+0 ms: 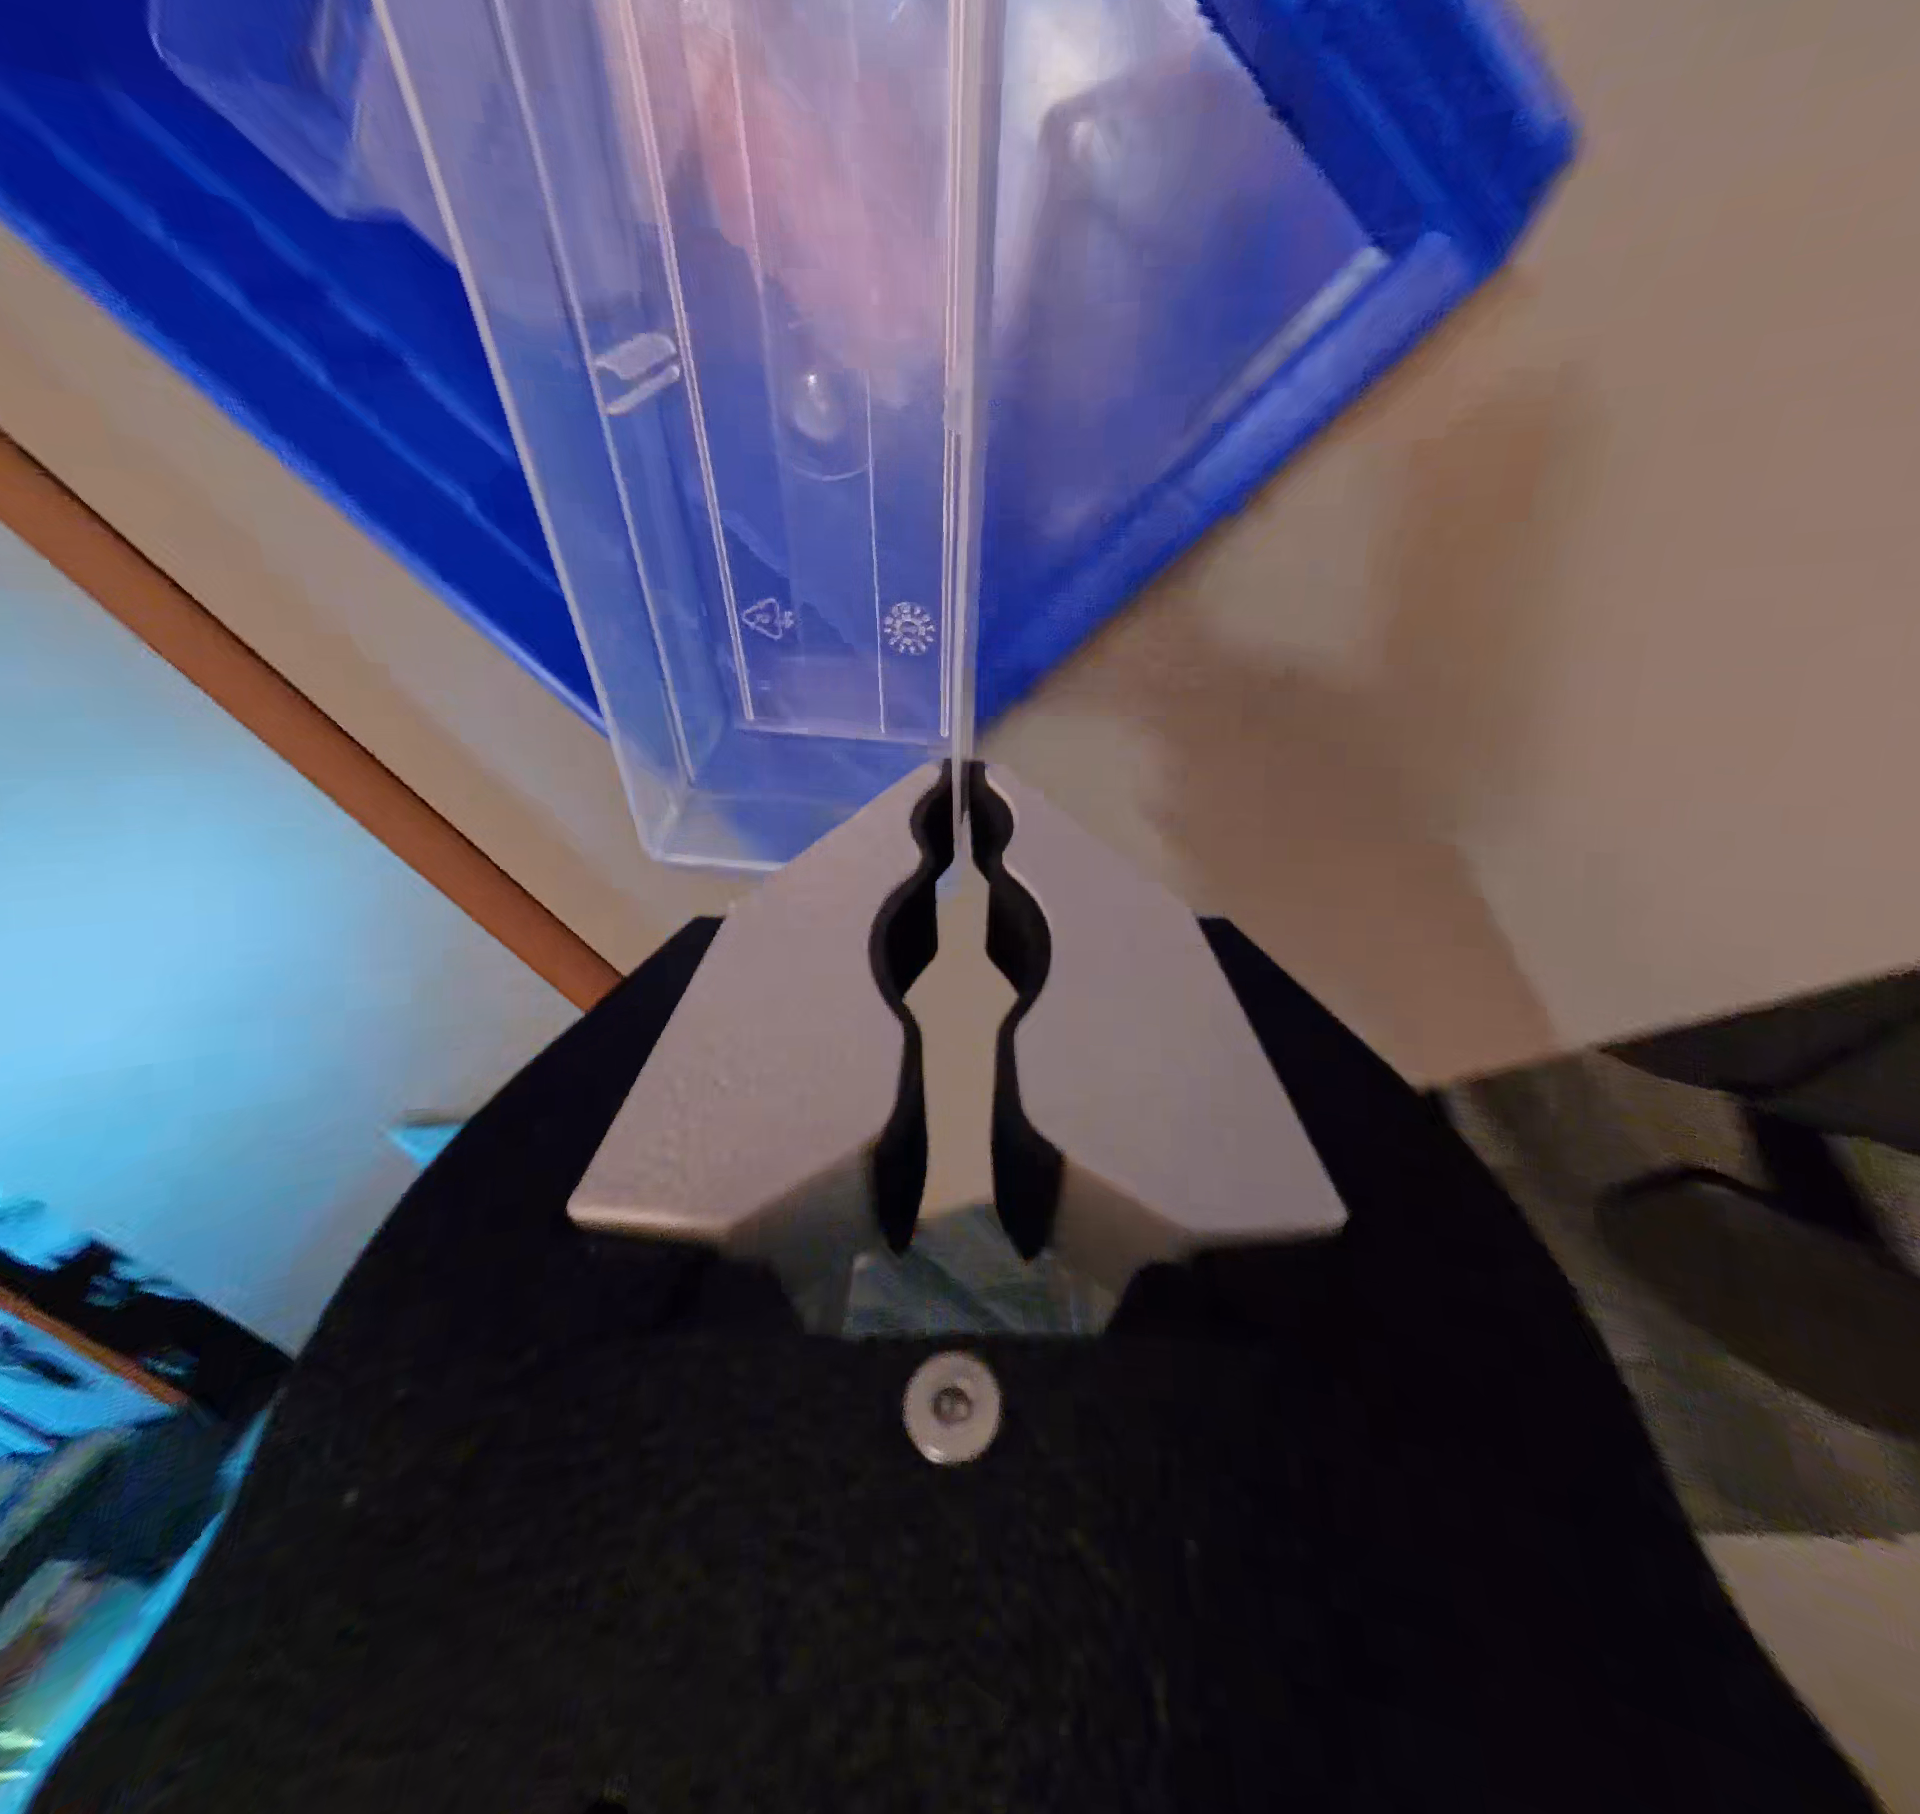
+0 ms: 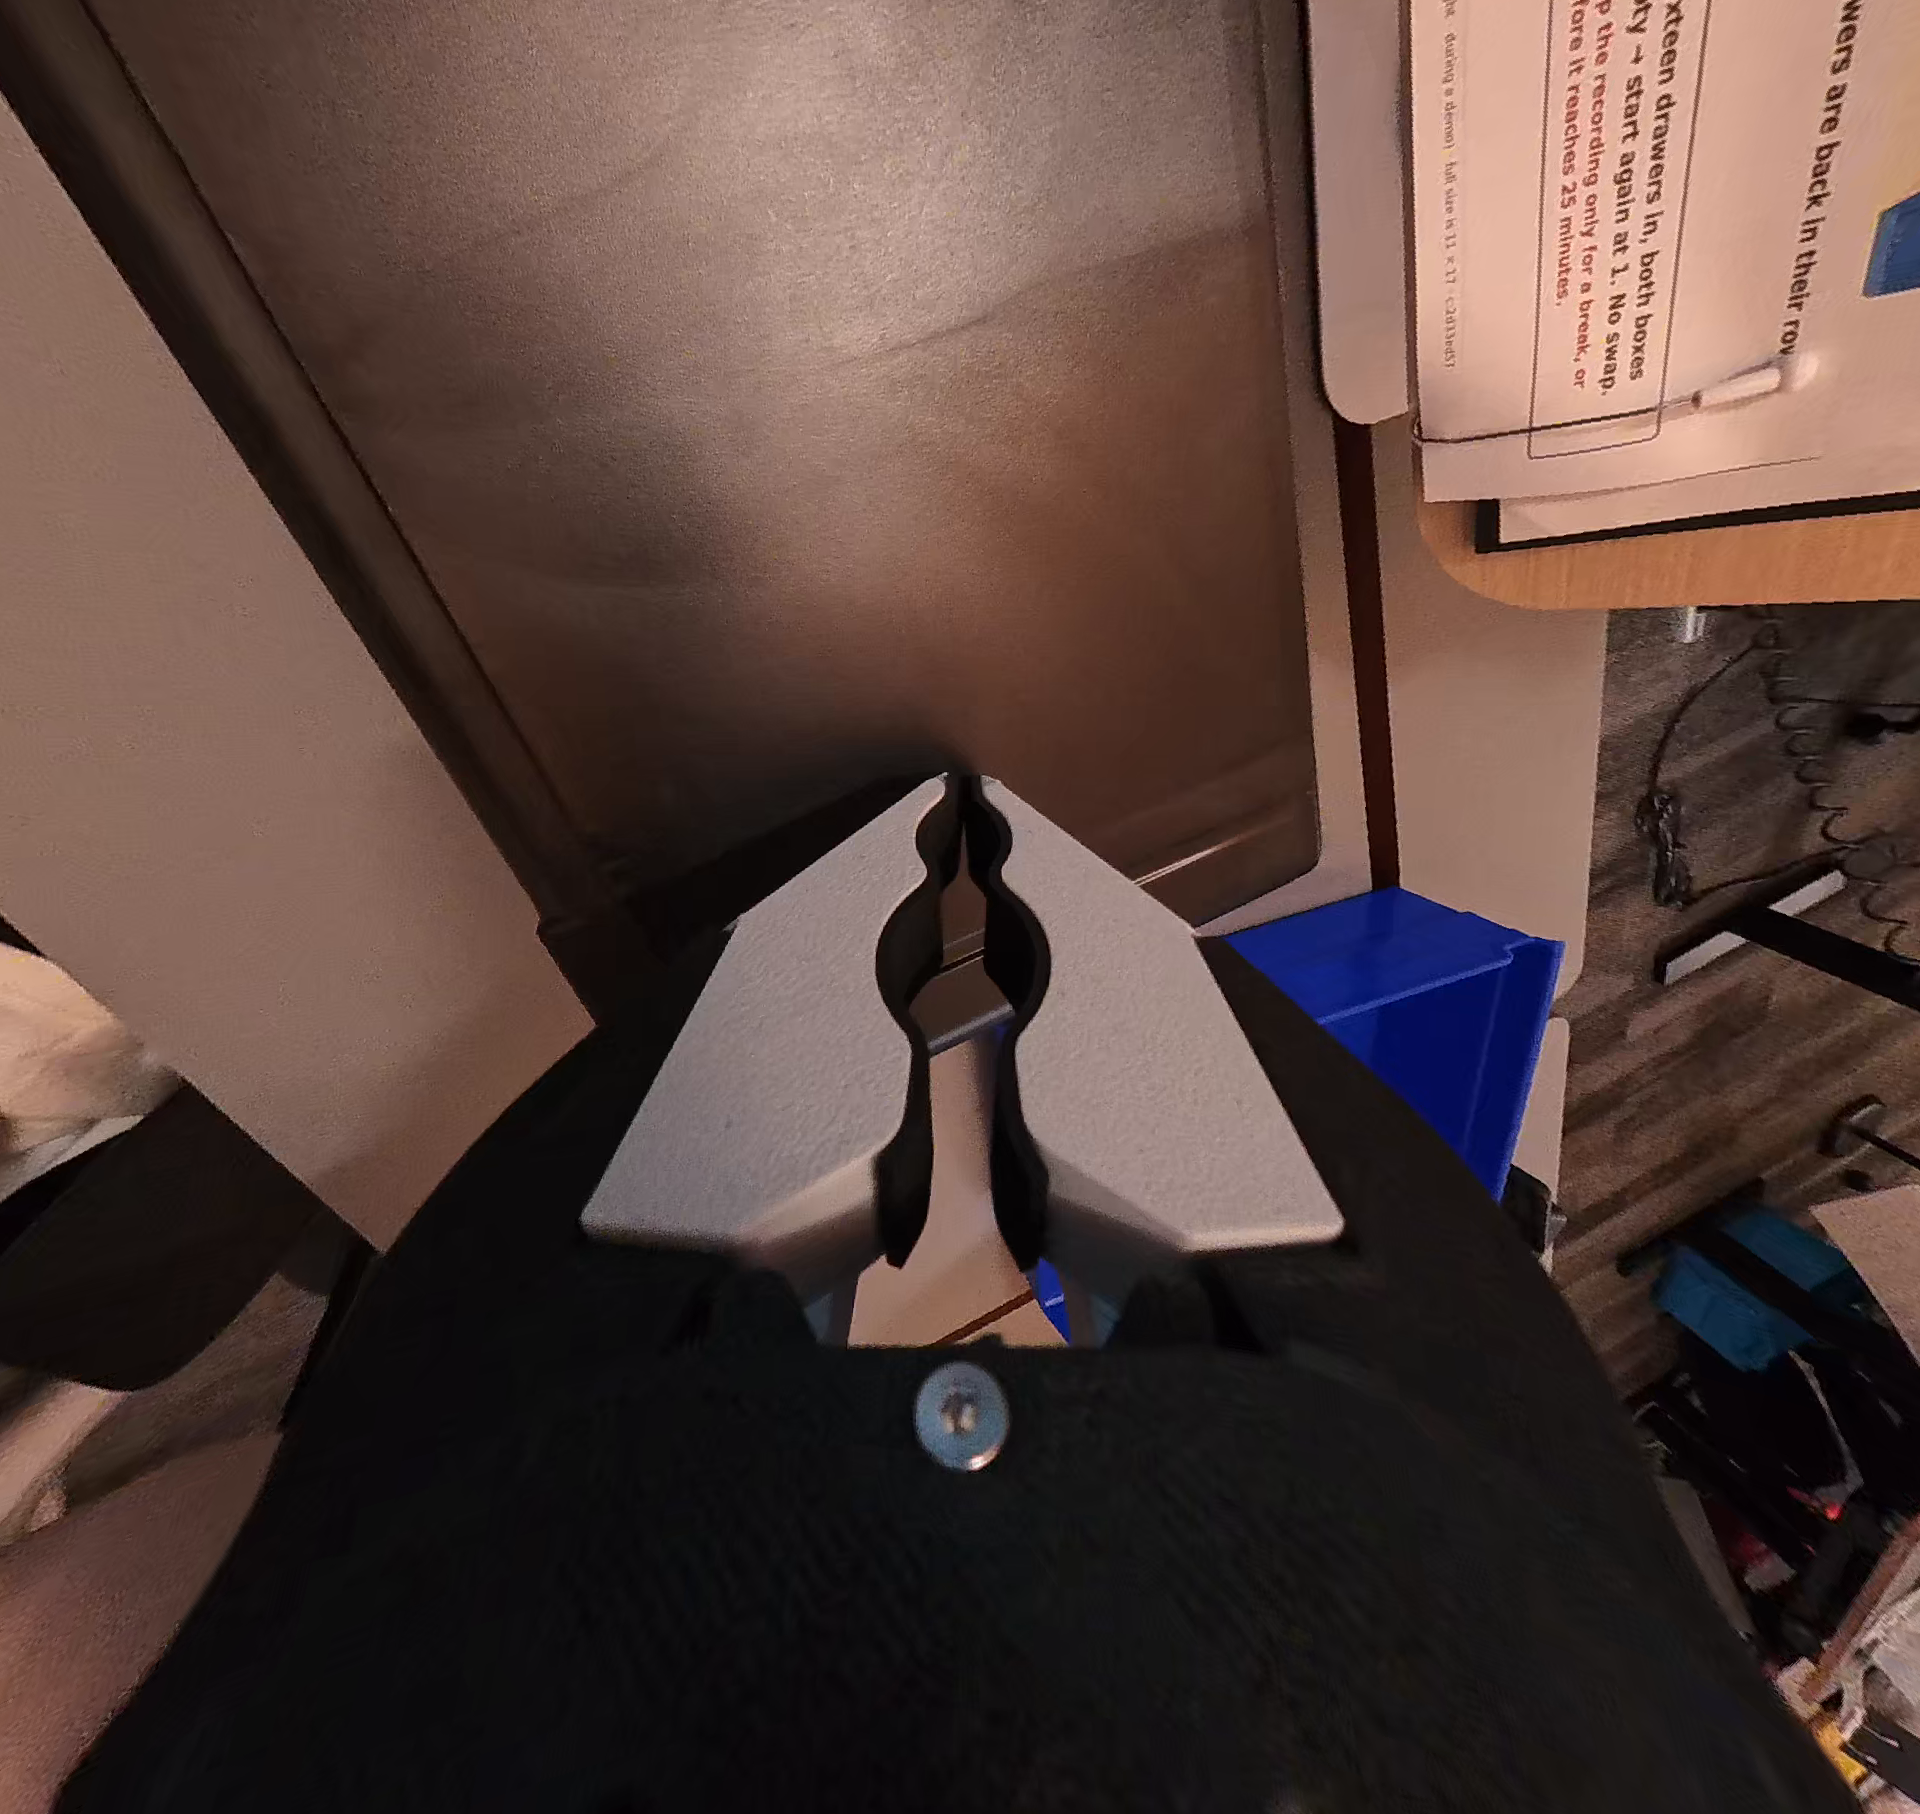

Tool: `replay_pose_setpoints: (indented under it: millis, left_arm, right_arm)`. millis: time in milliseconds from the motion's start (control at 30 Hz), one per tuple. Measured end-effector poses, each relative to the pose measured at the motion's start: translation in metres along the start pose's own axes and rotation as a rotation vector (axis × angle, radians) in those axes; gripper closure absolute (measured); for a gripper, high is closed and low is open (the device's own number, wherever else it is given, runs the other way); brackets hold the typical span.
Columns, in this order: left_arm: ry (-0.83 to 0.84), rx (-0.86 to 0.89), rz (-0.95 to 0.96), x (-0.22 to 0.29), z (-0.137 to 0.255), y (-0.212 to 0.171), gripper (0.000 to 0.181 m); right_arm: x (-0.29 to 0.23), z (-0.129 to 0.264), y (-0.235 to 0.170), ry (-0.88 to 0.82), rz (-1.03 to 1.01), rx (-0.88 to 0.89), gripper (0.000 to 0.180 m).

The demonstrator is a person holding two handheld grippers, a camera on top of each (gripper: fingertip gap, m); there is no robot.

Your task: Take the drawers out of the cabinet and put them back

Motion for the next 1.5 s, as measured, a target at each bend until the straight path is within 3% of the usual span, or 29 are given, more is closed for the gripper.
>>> replay_pose_setpoints:
  millis: [33, 267, 433, 600, 900, 1167, 1500]
  left_arm:
    - [-0.037, -0.017, 0.057, 0.011, 0.015, -0.008, 0.181]
    - [-0.289, -0.16, 0.149, 0.127, 0.082, -0.062, 0.181]
    - [-0.395, -0.257, 0.136, 0.212, 0.083, -0.077, 0.181]
    - [-0.469, -0.253, 0.198, 0.266, 0.067, -0.056, 0.181]
    - [-0.411, -0.149, 0.268, 0.294, 0.046, -0.001, 0.181]
    - [-0.424, -0.117, 0.275, 0.315, 0.042, 0.023, 0.181]
    - [-0.504, -0.163, 0.417, 0.316, 0.056, 0.031, 0.181]
  right_arm:
    - [0.0, 0.0, 0.0, 0.01, 0.001, 0.0, 0.18]
    - [0.001, 0.0, 0.0, 0.079, 0.0, -0.003, 0.18]
    - [0.001, 0.0, 0.0, 0.083, 0.006, -0.016, 0.18]
    - [0.001, -0.001, 0.001, 0.084, 0.002, -0.041, 0.18]
    - [0.001, -0.001, 0.001, 0.086, 0.006, -0.058, 0.18]
    - [0.001, -0.001, 0.001, 0.089, 0.009, -0.064, 0.18]
    - [0.001, -0.001, 0.001, 0.084, 0.013, -0.078, 0.18]
Point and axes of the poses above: each gripper's, where its closed fingertips meet, z back along the fingers, y out of its top, x = y × z across the jaws, the point moved 2 cm from there along z, back along the fingers, and after that the axes turned 9 degrees about z, right-handed, at the moved point
